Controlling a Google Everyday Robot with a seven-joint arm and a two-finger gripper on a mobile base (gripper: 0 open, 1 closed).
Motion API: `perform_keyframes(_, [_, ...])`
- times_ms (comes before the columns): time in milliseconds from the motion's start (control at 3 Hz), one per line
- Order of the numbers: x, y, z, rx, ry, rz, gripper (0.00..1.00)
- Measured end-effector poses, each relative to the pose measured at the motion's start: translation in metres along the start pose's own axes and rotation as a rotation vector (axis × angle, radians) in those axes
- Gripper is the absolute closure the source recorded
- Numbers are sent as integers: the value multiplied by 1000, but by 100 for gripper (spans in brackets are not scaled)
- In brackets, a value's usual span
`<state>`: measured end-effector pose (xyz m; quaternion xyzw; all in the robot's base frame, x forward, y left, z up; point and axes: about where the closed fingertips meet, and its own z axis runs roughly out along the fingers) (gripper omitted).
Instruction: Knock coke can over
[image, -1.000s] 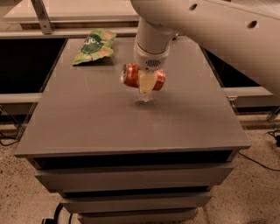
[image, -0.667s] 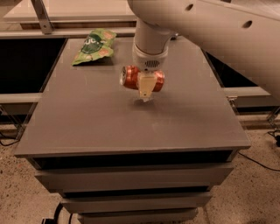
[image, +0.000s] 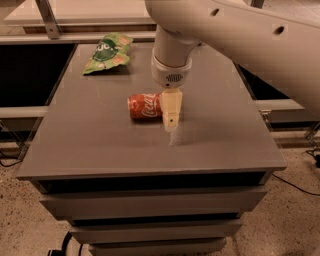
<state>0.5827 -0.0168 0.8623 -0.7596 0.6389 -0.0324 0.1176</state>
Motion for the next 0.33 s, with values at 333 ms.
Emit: perform_keyframes(333, [0, 0, 0, 0, 0, 0, 0])
